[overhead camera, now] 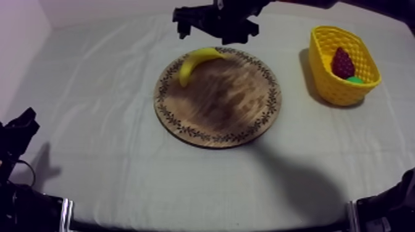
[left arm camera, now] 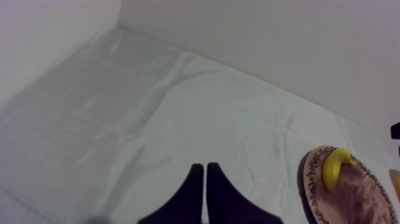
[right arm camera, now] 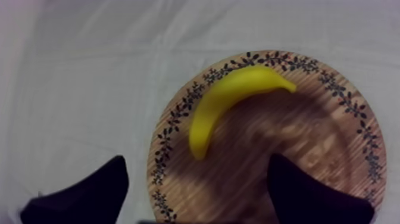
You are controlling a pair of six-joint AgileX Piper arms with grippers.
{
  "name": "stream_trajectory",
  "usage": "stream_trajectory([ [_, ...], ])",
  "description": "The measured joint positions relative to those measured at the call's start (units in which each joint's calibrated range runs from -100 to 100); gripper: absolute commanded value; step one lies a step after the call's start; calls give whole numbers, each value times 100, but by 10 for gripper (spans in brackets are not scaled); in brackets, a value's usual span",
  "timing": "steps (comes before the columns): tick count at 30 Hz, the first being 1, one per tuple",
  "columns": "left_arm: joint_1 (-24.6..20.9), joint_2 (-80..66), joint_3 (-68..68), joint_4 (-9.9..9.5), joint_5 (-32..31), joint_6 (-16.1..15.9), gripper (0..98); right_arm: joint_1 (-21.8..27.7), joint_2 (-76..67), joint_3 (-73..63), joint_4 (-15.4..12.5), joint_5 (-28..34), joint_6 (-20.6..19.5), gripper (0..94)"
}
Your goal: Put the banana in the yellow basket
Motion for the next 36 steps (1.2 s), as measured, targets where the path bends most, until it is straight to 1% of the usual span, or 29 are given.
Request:
stream_trajectory([
  [3, 0, 0, 0, 0, 0, 0, 1, 5, 318, -331, 2, 186, -3, 838],
  [7, 0, 0, 0, 0, 0, 0, 1, 57, 929, -986, -77, 586, 149, 835],
  [12, 0, 0, 0, 0, 0, 0, 1, 145, 1720, -1945, -383, 1230, 450, 830],
  [15, 0, 0, 0, 0, 0, 0, 1, 149, 2089, -2436, -495, 1581, 615, 824],
  [17, 0, 0, 0, 0, 0, 0, 1, 142, 2310, -2673, -523, 1775, 656, 816],
  [21, 0, 0, 0, 0, 0, 0, 1, 147, 2666, -3120, -569, 1987, 771, 805],
  [27, 0, 0, 0, 0, 0, 0, 1, 224, 3171, -3779, -821, 2375, 980, 782],
  [29, 0, 0, 0, 0, 0, 0, 1, 254, 3285, -3956, -891, 2505, 1056, 762],
  [32, 0, 0, 0, 0, 0, 0, 1, 291, 3430, -4166, -1029, 2682, 1176, 697],
  [36, 0, 0, 0, 0, 0, 0, 1, 365, 3658, -4504, -1333, 2960, 1409, 615],
])
